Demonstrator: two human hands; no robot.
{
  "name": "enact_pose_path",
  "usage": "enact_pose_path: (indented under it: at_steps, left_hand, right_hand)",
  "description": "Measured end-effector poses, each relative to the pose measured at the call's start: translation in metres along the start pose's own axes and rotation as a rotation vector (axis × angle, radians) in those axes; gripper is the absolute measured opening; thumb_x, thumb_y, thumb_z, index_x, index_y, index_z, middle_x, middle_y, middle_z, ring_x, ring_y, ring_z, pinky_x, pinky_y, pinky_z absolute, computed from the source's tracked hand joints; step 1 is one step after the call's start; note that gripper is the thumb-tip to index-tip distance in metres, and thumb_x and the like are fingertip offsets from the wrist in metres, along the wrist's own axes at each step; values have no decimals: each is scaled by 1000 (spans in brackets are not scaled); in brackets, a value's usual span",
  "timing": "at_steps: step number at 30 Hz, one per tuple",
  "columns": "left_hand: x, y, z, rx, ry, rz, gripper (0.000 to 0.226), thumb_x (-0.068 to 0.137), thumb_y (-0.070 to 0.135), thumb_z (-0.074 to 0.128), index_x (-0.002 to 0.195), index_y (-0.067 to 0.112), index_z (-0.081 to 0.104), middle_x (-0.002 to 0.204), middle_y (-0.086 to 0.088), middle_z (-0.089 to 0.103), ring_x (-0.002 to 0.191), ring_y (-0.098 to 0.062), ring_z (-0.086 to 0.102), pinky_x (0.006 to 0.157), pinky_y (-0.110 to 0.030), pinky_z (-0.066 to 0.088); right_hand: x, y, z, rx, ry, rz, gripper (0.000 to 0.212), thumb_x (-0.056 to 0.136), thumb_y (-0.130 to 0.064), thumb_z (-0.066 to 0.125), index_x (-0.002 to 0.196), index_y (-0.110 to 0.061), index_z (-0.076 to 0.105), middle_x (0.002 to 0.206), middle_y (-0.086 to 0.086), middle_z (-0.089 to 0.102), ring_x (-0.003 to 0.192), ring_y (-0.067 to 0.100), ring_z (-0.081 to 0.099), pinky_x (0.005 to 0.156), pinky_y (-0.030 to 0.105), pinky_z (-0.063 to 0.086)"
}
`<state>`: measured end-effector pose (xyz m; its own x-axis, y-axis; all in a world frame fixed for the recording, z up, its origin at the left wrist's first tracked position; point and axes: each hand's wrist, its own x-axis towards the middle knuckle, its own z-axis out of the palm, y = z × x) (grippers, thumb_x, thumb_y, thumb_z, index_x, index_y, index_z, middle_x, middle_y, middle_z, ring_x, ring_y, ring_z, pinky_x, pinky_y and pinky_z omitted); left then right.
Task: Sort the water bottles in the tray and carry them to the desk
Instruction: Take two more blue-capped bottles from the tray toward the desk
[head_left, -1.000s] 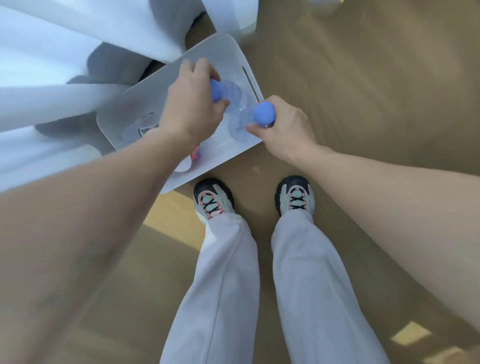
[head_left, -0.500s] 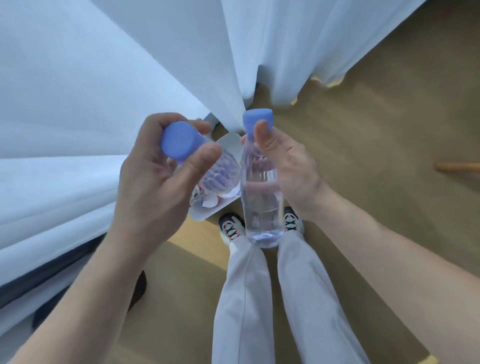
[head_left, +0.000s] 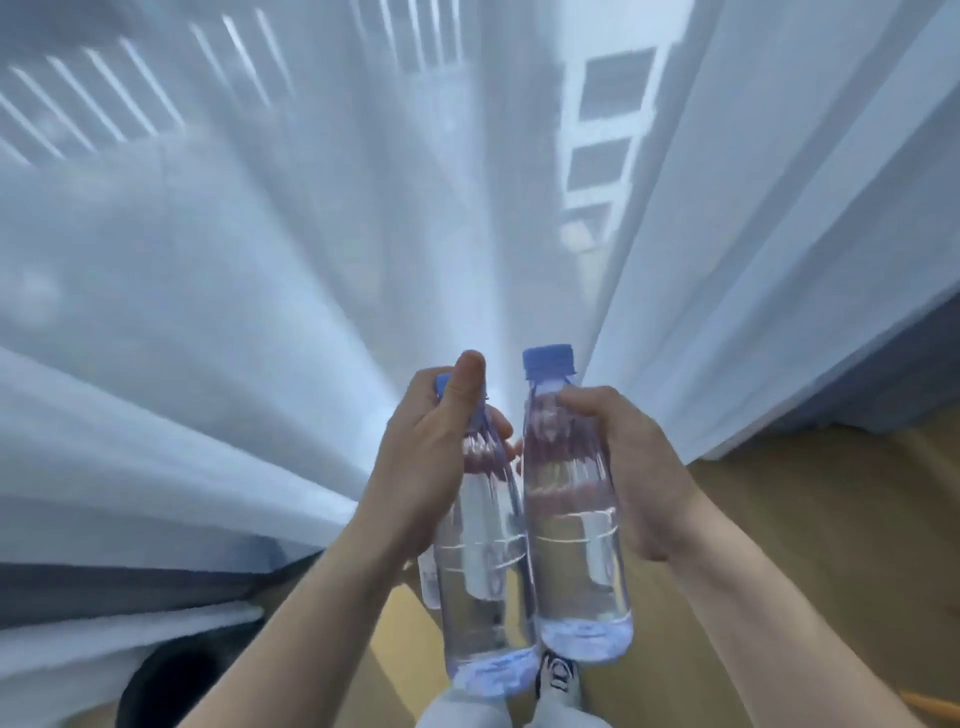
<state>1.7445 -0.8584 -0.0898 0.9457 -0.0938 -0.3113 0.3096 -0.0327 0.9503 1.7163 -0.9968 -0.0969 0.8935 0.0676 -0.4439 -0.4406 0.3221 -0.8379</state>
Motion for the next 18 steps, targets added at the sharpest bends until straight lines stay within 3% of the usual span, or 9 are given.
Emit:
enact_pose_path:
  at_steps: [3, 7, 10, 12, 15, 18]
  left_hand:
    - [-27, 43, -19, -116, 103, 83, 37, 91, 44, 42, 91, 8, 52, 55, 1, 62, 46, -14, 61, 50, -24, 54]
    - [-68, 79, -43, -165, 237, 179, 37, 93, 45, 40, 91, 10, 51, 66, -5, 62, 51, -16, 61, 53, -26, 55]
    - [-108, 88, -60, -199, 367, 190, 38, 93, 44, 41, 91, 8, 54, 64, -5, 62, 50, -16, 61, 52, -26, 56]
    - [-137, 84, -73, -193, 455, 198, 40, 92, 45, 42, 90, 9, 57, 60, -2, 64, 52, -18, 63, 58, -32, 58]
    - [-186, 70, -92, -183, 616, 220, 42, 91, 48, 43, 88, 10, 60, 59, 1, 66, 60, -21, 65, 71, -43, 57]
    - [-250, 50, -115, -223, 779, 221, 43, 87, 50, 46, 84, 10, 60, 59, -1, 66, 60, -24, 63, 72, -45, 55]
  right_hand:
    - [-22, -33, 27, -129, -109, -86, 40, 92, -40, 46, 81, -12, 73, 81, 14, 68, 75, 27, 65, 62, 43, 57]
    - [-47, -59, 64, -245, -261, -236, 44, 91, -42, 43, 87, -8, 72, 75, 10, 67, 67, 16, 65, 56, 40, 59]
    - [-62, -59, 87, -268, -428, -210, 46, 82, -49, 45, 85, -11, 71, 75, 9, 68, 69, 18, 66, 57, 41, 58]
    - [-72, -50, 102, -274, -524, -180, 46, 79, -52, 45, 84, -14, 71, 76, 9, 68, 72, 20, 66, 56, 40, 57]
    - [-92, -27, 130, -299, -655, -155, 42, 90, -46, 41, 86, -14, 69, 74, 8, 69, 70, 19, 66, 55, 36, 55]
    - [-124, 5, 166, -353, -810, -105, 40, 94, -41, 39, 89, -15, 69, 73, 5, 71, 70, 18, 68, 55, 37, 56]
